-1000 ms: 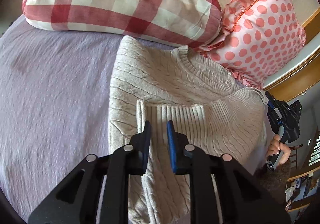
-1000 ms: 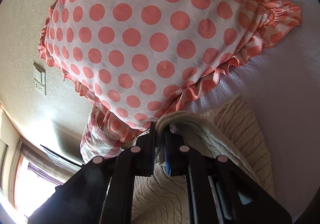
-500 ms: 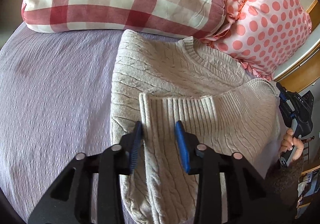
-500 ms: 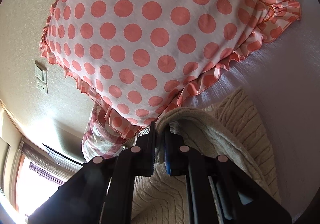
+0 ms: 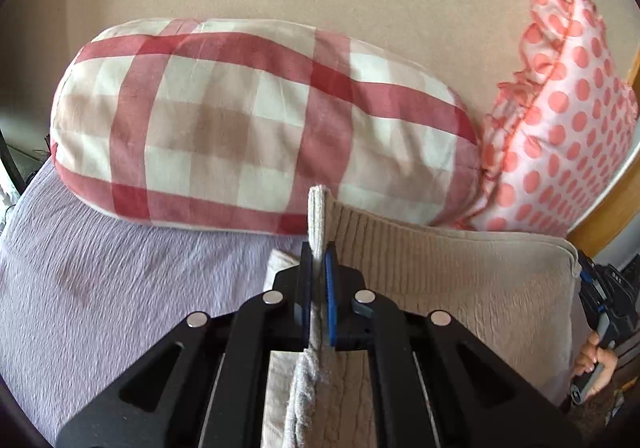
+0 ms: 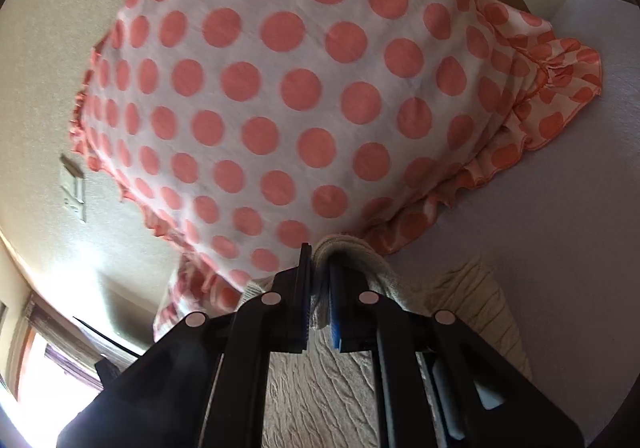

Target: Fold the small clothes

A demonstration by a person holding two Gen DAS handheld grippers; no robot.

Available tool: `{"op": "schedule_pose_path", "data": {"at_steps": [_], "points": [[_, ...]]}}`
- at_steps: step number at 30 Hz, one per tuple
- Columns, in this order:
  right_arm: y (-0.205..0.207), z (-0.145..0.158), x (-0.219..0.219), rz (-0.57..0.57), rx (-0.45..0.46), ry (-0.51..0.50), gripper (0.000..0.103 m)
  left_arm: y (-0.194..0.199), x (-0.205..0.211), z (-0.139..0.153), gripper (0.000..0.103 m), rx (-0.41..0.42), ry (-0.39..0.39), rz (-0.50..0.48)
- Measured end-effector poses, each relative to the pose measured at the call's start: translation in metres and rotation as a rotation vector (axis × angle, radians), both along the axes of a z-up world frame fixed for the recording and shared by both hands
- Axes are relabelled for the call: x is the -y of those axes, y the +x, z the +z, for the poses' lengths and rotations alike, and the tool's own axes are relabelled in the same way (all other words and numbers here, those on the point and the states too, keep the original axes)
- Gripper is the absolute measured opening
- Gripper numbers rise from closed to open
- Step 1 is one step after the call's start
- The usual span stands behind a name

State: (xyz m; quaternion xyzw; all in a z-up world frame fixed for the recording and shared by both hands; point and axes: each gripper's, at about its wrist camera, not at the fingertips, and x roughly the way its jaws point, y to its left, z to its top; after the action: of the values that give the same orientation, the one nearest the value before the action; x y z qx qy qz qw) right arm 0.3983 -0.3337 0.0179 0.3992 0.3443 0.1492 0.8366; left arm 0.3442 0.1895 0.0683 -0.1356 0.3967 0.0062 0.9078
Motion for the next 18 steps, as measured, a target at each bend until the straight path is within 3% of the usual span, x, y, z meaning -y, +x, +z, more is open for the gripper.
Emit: {"op": "schedule_pose_path", "data": {"at_steps": [4,7,8,9,10,13,15,17,18], "points": [[0.020,-0.034,-0.007,-0.006,-0.152,-0.072,0.009,0.037,0.006,-0.044,0.007,-0.104,0.035,0.026],[0.010,-0.020,-0.002,0.016,-0.103,-0.053,0.016,0.028,-0.001,-0.036,0.013,-0.069,-0.042,0.013],[0.003,-0.010,-0.001,0.026,-0.075,-0.048,0.034,0.020,-0.007,-0.028,0.016,-0.047,-0.076,0.007],[-0.008,0.000,0.001,0.026,-0.037,-0.049,0.062,0.010,-0.014,-0.020,0.028,-0.029,-0.110,0.000],[-0.020,0.009,0.002,0.033,0.011,-0.044,0.073,0.000,-0.021,-0.014,0.036,-0.014,-0.139,-0.008],[-0.048,0.019,-0.006,0.121,0.061,-0.031,0.075,-0.027,-0.037,-0.007,0.040,-0.007,-0.213,-0.056],[-0.056,0.008,-0.015,0.193,0.013,-0.005,0.075,-0.036,-0.042,-0.014,0.043,-0.043,-0.271,-0.087],[-0.058,-0.012,-0.020,0.186,-0.093,-0.061,0.074,-0.041,-0.039,-0.027,0.044,-0.092,-0.302,-0.102],[-0.057,-0.022,-0.019,0.164,-0.138,-0.095,0.061,-0.041,-0.038,-0.033,0.044,-0.115,-0.296,-0.102]]}}
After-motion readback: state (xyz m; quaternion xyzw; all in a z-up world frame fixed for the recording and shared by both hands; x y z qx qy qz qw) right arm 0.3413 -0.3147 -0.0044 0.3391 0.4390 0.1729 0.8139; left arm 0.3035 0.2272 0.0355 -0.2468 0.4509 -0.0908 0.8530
